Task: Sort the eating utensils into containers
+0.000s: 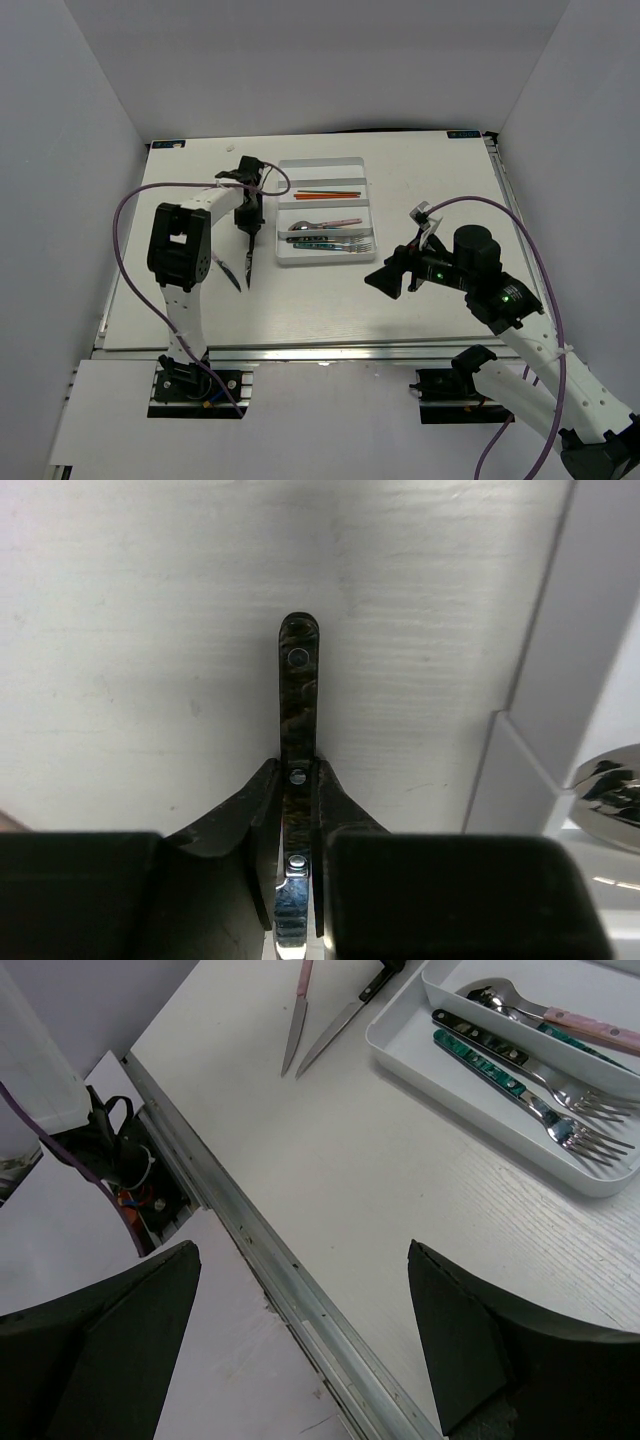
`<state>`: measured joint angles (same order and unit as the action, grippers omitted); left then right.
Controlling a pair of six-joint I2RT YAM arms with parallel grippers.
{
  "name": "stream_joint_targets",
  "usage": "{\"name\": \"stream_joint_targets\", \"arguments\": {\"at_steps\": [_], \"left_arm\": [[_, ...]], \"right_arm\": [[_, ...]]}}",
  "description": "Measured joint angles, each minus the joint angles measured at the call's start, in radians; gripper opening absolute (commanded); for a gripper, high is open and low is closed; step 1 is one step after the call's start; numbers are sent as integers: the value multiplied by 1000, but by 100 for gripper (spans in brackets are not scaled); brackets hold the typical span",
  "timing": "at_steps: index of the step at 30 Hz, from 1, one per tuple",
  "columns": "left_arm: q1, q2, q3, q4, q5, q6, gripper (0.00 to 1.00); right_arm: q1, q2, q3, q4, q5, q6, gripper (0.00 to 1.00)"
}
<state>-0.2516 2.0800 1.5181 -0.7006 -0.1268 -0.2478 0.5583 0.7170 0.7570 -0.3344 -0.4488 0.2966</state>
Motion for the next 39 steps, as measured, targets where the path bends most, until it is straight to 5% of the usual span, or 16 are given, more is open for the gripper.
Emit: {"name": "stream_joint_targets", "arguments": {"at_steps": [6, 10, 16, 24, 32, 39], "left_arm": [[1, 6, 103, -127, -49, -14, 0], [3, 8, 301, -166, -50, -57, 0], [6, 40, 606, -97, -60, -288, 0], [-29, -66, 111, 493, -200, -951, 0], [-163, 116, 119, 812, -422, -1258, 0], [-188, 244, 161, 947, -501, -1366, 0]], "right_arm": [[0, -10, -1, 0, 20, 11, 88], [0, -31, -2, 2, 56, 14, 89], [0, -53, -2, 18, 135, 28, 89], [0, -75, -3, 30, 216, 57, 89], [0, -96, -19, 46, 242, 66, 89], [0, -96, -19, 46, 245, 56, 89]]}}
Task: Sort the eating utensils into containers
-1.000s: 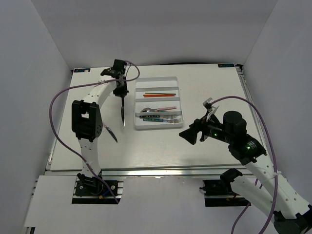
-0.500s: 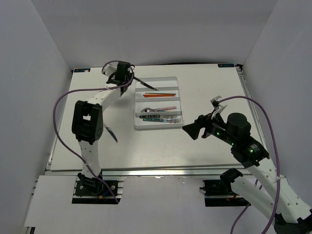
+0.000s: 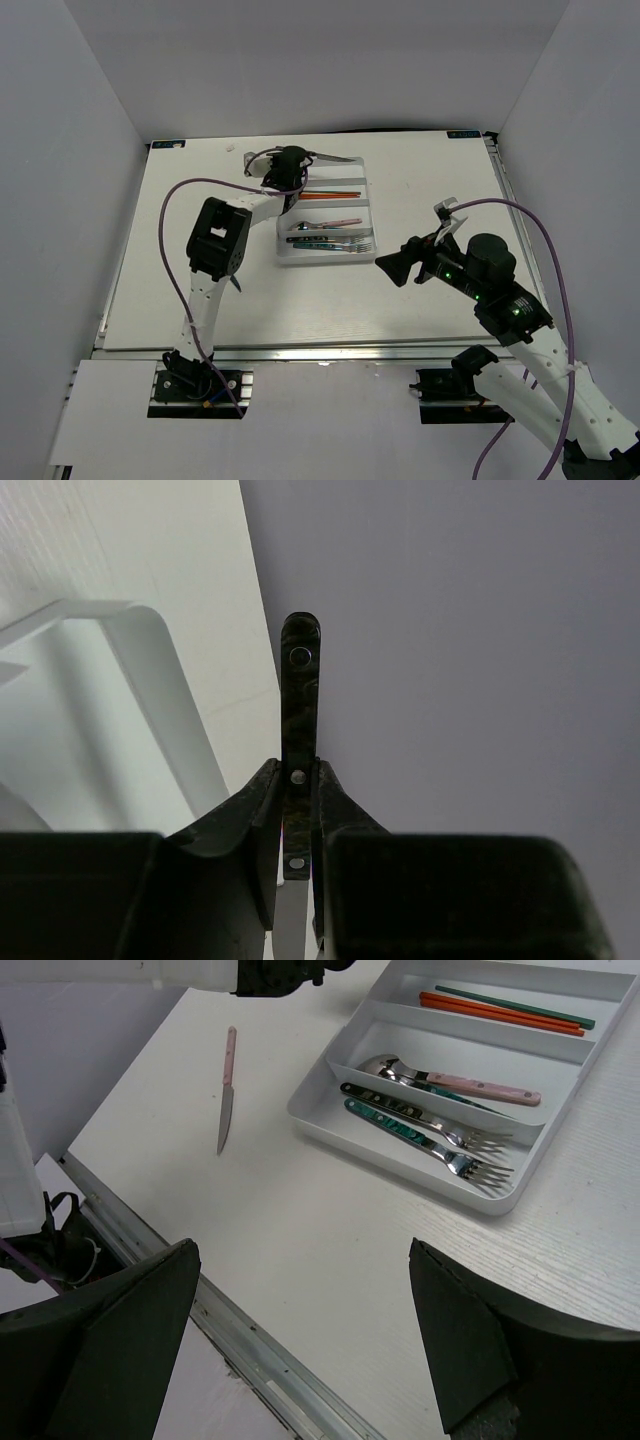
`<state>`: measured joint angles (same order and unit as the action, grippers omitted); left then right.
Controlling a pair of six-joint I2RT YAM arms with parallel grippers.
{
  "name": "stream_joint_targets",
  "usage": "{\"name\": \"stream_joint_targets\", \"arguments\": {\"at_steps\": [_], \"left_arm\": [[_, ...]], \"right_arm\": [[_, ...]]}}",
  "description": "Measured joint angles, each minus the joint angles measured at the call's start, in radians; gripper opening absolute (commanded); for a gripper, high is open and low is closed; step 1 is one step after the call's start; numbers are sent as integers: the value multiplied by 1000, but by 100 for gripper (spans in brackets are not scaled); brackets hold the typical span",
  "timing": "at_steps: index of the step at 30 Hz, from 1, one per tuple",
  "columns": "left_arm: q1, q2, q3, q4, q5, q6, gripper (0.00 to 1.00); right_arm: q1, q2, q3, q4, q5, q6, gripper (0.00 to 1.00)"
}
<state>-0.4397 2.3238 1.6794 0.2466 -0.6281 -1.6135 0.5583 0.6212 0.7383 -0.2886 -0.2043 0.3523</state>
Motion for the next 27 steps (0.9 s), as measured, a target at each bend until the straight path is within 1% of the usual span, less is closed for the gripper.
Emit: {"name": "stream_joint_targets", "arguments": {"at_steps": [3, 4, 5, 7, 11, 12, 14, 16, 18, 19, 21, 22, 25, 26, 27], "left_arm": [[0, 35, 16, 19, -19, -8, 0], [0, 43, 22, 24, -26, -11, 1], [0, 53, 29, 25, -30, -12, 4], [-1, 74, 54, 31, -39, -13, 5], [-5, 111, 97, 34, -34, -10, 16], [-6, 111, 96, 33, -35, -10, 18], [-10, 111, 96, 39, -36, -10, 18], [-17, 109, 85, 48, -38, -10, 20], [-25, 104, 57, 55, -39, -15, 22], [-29, 101, 39, 60, -40, -19, 26], [-37, 98, 2, 65, -41, -28, 28], [-40, 98, -14, 66, -41, -33, 34], [-47, 97, -47, 79, -46, -56, 49], [-48, 90, -50, 81, -44, -57, 56], [-49, 82, -53, 82, -44, -56, 58]], "right_arm": [[0, 0, 0, 0, 0, -11, 89], [0, 0, 0, 0, 0, -15, 89], [0, 0, 0, 0, 0, -19, 89], [0, 0, 0, 0, 0, -24, 89], [0, 0, 0, -1, 1, -34, 89], [0, 0, 0, -1, 1, -35, 89], [0, -1, 0, -1, 2, -39, 89], [0, -3, -1, -1, 2, -39, 89], [0, -8, -2, -2, 2, -39, 89], [0, -11, -2, -1, 2, -39, 89], [0, -16, -2, -2, 1, -38, 89], [0, -20, -2, -2, 1, -38, 89], [0, -32, -2, -4, 1, -38, 89], [0, -36, -2, -6, 1, -38, 89], [0, -39, -2, -8, 1, -38, 89]]}}
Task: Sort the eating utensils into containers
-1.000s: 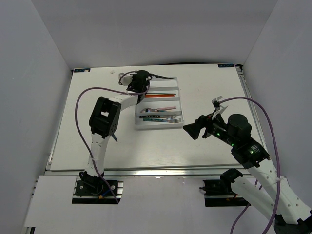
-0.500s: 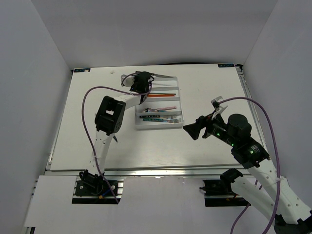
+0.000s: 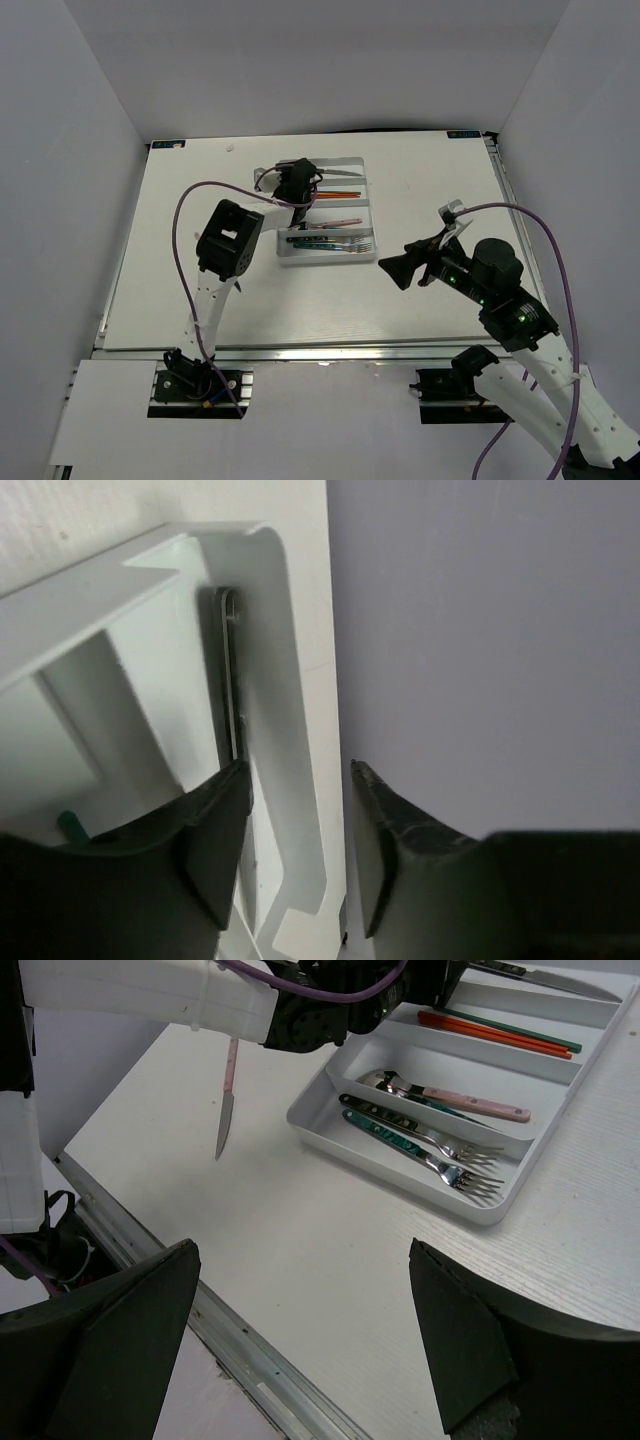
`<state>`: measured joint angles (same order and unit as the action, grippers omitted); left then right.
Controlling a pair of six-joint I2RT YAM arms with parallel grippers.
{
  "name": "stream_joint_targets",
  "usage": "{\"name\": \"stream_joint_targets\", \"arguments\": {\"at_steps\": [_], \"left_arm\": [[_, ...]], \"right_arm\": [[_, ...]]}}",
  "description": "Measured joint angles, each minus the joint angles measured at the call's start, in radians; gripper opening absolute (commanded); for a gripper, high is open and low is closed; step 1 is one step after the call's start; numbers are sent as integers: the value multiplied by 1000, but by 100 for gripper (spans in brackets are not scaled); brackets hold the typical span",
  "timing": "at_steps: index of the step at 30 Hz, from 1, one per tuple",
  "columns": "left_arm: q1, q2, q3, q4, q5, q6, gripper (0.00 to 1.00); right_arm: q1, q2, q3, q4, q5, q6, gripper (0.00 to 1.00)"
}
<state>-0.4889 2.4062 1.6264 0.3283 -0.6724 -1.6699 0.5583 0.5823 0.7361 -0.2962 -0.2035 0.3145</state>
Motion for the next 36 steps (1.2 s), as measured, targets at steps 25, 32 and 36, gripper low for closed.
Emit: {"name": "stream_joint_targets", "arguments": {"at_steps": [25, 32, 36], "left_arm": [[61, -800, -66, -755, -222, 586, 98], [263, -969, -351, -1003, -203, 754, 98], [285, -868, -406, -1091, -132, 826, 98]], "right_arm": [[0, 53, 0, -58, 129, 81, 89], [0, 80, 0, -106, 223, 183, 89], [-2, -13, -55, 6, 117, 192, 89]]}}
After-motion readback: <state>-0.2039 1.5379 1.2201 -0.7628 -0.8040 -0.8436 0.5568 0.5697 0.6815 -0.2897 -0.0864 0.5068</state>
